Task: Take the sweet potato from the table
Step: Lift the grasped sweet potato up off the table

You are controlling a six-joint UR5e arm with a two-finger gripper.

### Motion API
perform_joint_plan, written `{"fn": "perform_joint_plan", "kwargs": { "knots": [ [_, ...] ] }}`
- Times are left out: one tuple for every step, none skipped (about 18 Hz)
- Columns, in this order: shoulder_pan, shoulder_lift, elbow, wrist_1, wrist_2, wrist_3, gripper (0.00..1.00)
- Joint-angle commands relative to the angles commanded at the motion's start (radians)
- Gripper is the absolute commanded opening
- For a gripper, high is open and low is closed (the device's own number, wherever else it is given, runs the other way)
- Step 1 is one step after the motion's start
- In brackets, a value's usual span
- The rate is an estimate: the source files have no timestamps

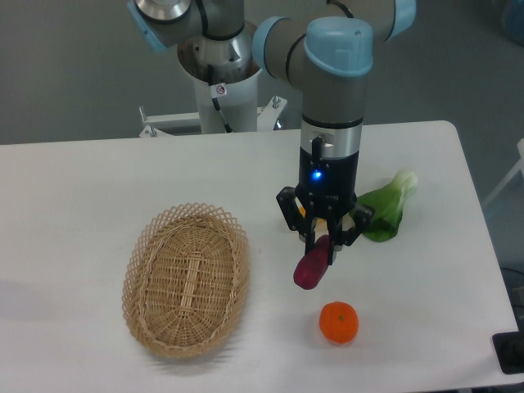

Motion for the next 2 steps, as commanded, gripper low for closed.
{"fn": "perform_joint_plan", "kwargs": {
  "knots": [
    [0.0, 0.0, -0.002, -0.002, 0.002, 0.002, 0.23],
    [0.0, 0.0, -0.002, 0.0, 0.002, 0.002, 0.23]
  ]
}}
